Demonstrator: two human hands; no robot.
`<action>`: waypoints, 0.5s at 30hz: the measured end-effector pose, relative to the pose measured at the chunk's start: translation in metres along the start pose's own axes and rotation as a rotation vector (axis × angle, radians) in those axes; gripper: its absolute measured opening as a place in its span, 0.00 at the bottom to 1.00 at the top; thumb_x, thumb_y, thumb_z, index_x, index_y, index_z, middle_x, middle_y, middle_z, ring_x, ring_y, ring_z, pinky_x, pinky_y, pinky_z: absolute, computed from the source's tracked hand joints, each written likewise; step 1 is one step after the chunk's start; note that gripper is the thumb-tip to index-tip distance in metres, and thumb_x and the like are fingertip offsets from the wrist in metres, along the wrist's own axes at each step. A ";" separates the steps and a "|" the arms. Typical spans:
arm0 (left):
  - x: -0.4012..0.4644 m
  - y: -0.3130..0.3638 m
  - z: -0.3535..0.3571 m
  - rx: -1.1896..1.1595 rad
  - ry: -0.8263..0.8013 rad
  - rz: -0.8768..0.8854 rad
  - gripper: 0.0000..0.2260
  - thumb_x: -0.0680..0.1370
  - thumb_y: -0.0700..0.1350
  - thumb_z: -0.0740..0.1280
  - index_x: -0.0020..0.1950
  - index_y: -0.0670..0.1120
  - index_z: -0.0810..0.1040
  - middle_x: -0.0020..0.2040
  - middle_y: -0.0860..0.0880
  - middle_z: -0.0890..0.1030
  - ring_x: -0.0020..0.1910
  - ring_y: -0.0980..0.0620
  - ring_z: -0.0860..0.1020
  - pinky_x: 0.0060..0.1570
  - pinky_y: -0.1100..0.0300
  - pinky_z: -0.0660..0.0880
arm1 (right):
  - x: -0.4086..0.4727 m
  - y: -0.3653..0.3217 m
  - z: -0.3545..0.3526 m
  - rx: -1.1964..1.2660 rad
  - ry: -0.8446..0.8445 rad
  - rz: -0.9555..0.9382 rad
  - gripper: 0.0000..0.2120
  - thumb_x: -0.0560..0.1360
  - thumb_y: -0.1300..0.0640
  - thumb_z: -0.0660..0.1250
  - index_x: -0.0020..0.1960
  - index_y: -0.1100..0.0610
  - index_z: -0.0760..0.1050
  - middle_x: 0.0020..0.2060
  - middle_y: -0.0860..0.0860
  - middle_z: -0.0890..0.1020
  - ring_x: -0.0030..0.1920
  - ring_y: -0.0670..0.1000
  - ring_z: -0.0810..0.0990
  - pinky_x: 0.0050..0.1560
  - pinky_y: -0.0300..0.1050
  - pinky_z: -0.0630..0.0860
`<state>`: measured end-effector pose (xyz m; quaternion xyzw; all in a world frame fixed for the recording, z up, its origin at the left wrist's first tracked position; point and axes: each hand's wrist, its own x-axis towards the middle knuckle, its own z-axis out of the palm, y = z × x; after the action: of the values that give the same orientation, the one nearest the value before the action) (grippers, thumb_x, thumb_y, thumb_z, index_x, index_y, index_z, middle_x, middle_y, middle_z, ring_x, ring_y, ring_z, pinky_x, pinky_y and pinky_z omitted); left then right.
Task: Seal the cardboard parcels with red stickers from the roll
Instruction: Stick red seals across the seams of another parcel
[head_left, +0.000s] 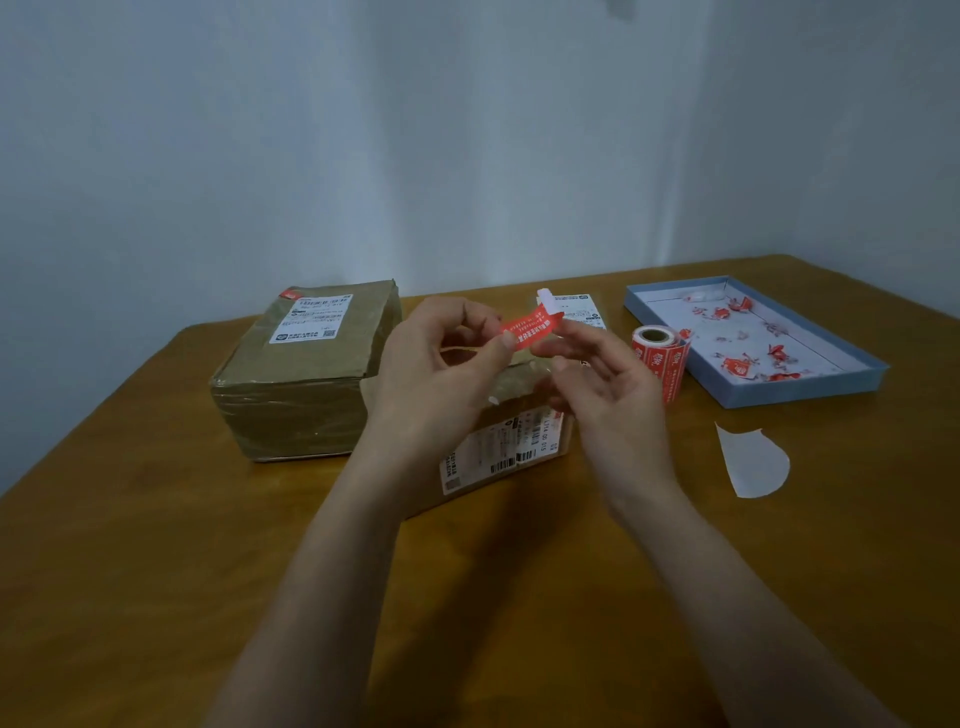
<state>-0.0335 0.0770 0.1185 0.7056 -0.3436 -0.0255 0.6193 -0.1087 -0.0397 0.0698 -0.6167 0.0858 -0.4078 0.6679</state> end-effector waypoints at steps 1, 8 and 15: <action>-0.001 0.001 0.001 0.035 0.003 0.023 0.05 0.76 0.41 0.70 0.41 0.47 0.78 0.50 0.50 0.80 0.49 0.51 0.79 0.46 0.58 0.79 | 0.000 0.000 0.000 -0.031 0.030 -0.022 0.12 0.77 0.64 0.65 0.55 0.49 0.78 0.48 0.45 0.84 0.51 0.43 0.82 0.45 0.37 0.79; -0.003 0.001 0.007 0.187 0.021 0.112 0.07 0.75 0.43 0.72 0.40 0.51 0.77 0.51 0.54 0.77 0.52 0.52 0.77 0.48 0.57 0.76 | -0.002 0.002 0.002 -0.104 0.133 -0.048 0.07 0.78 0.62 0.64 0.50 0.51 0.78 0.46 0.46 0.83 0.47 0.44 0.83 0.41 0.34 0.77; -0.006 0.000 0.012 0.226 0.035 0.126 0.07 0.75 0.40 0.71 0.39 0.50 0.77 0.50 0.54 0.77 0.52 0.53 0.77 0.49 0.58 0.75 | -0.001 0.001 0.001 -0.128 0.178 -0.042 0.08 0.79 0.61 0.63 0.48 0.50 0.77 0.45 0.46 0.83 0.42 0.47 0.82 0.40 0.38 0.77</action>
<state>-0.0437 0.0703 0.1137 0.7482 -0.3771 0.0650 0.5420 -0.1081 -0.0381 0.0685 -0.6210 0.1575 -0.4684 0.6084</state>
